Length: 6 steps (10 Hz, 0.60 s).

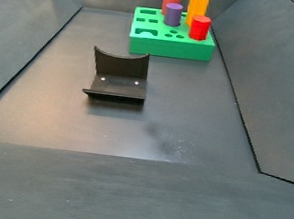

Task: Pick up the arch object. Move up. Move to above the board. Insert the arch object.
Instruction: Insert the arch object.

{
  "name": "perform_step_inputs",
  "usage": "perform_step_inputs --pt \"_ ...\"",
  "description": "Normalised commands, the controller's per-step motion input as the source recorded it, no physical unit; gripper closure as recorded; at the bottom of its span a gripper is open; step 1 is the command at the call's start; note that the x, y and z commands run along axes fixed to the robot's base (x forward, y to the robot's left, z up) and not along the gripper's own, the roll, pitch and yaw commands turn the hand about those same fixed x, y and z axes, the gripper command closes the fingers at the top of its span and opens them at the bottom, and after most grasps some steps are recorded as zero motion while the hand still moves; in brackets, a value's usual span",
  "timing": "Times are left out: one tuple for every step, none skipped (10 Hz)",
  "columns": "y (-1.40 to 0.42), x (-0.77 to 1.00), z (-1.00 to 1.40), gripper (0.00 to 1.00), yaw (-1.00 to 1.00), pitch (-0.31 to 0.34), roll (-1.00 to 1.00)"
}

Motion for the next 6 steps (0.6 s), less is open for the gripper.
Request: perform_step_inputs --pt "0.00 0.00 0.00 1.00 -0.02 0.000 0.00" --pt "0.00 0.35 -0.01 1.00 -0.72 0.000 0.02" --pt "0.03 0.20 -0.06 1.00 -0.91 -0.031 0.02" --pt "0.07 0.25 -0.09 1.00 -0.89 -0.034 0.03" --pt "0.09 0.23 -0.11 1.00 -0.91 -0.034 0.03" --pt "0.09 0.23 -0.14 1.00 -0.90 -0.027 0.05"
